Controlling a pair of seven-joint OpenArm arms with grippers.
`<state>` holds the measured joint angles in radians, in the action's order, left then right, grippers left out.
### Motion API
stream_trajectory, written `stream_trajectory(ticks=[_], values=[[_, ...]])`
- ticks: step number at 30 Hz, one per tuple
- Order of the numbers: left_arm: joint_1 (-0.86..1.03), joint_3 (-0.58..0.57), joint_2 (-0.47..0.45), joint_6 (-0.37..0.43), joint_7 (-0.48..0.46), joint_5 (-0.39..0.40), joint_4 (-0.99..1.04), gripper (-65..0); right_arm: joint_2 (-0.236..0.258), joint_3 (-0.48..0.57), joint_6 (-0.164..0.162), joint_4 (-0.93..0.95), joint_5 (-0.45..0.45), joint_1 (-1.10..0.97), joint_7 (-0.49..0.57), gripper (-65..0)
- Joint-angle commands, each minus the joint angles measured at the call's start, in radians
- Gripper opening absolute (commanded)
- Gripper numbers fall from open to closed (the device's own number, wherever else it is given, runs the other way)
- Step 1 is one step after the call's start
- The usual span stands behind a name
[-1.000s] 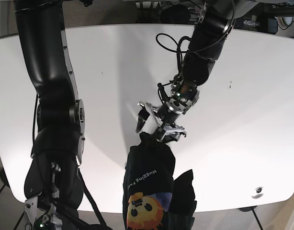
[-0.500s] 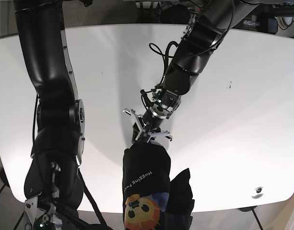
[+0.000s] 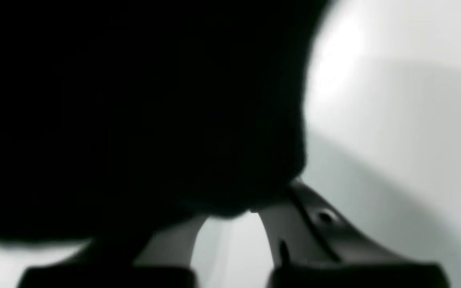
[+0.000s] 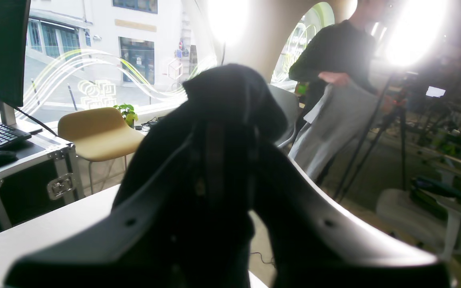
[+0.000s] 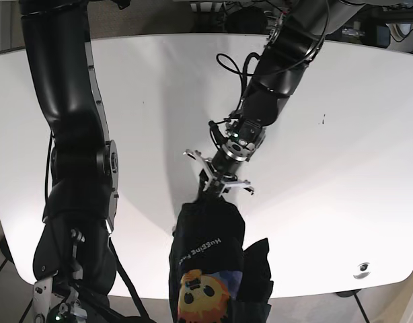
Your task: Fold the T-shirt properly
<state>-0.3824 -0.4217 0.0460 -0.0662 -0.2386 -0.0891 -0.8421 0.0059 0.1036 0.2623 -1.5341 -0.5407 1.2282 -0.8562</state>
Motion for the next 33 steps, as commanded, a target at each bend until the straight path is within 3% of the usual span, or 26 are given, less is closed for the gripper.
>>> stream_trajectory(ticks=[1,6,10,12,14,23,28,29,31,33], values=[[-0.017,0.001,0.007,0.001,-0.038,0.002,-0.044,-65.0,-0.001,-0.008,-0.002,-0.001,0.018,0.045,0.042,-62.8],[0.003,-0.001,-0.047,0.001,-0.044,0.002,-0.11,-61.9,-0.001,-0.008,-0.002,0.001,0.026,0.043,0.042,-62.8],[0.052,0.001,-0.093,0.001,-0.176,-0.001,-0.127,-60.7,-0.001,-0.008,-0.002,0.013,0.027,0.043,0.044,-62.8],[0.098,0.001,-0.12,-0.001,-0.186,0.001,-0.153,-61.5,0.018,-0.009,-0.002,0.045,0.027,0.043,0.047,-62.8],[0.136,0.001,-0.146,-0.002,-0.164,0.001,-0.202,-65.0,0.045,-0.009,-0.007,0.074,0.027,0.04,0.093,-62.8],[0.291,0.105,-0.242,-0.039,-0.132,0.005,-0.438,-65.0,0.151,-0.009,-0.011,0.223,0.026,0.011,0.185,-62.8],[0.333,0.171,-0.251,-0.085,-0.106,0.005,-0.509,-64.7,0.165,-0.009,-0.011,0.22,0.026,-0.014,0.188,-62.8],[0.342,0.185,-0.251,-0.085,-0.084,0.005,-0.53,-64.6,0.165,-0.009,-0.013,0.223,0.026,-0.018,0.19,-62.8],[0.346,0.221,-0.252,-0.085,0.055,0.007,-0.613,-64.6,0.179,-0.009,-0.013,0.241,0.027,-0.024,0.197,-62.8],[0.342,0.281,-0.252,-0.086,0.101,0.007,-0.655,-64.7,0.187,-0.008,-0.013,0.289,0.027,-0.038,0.237,-62.8]])
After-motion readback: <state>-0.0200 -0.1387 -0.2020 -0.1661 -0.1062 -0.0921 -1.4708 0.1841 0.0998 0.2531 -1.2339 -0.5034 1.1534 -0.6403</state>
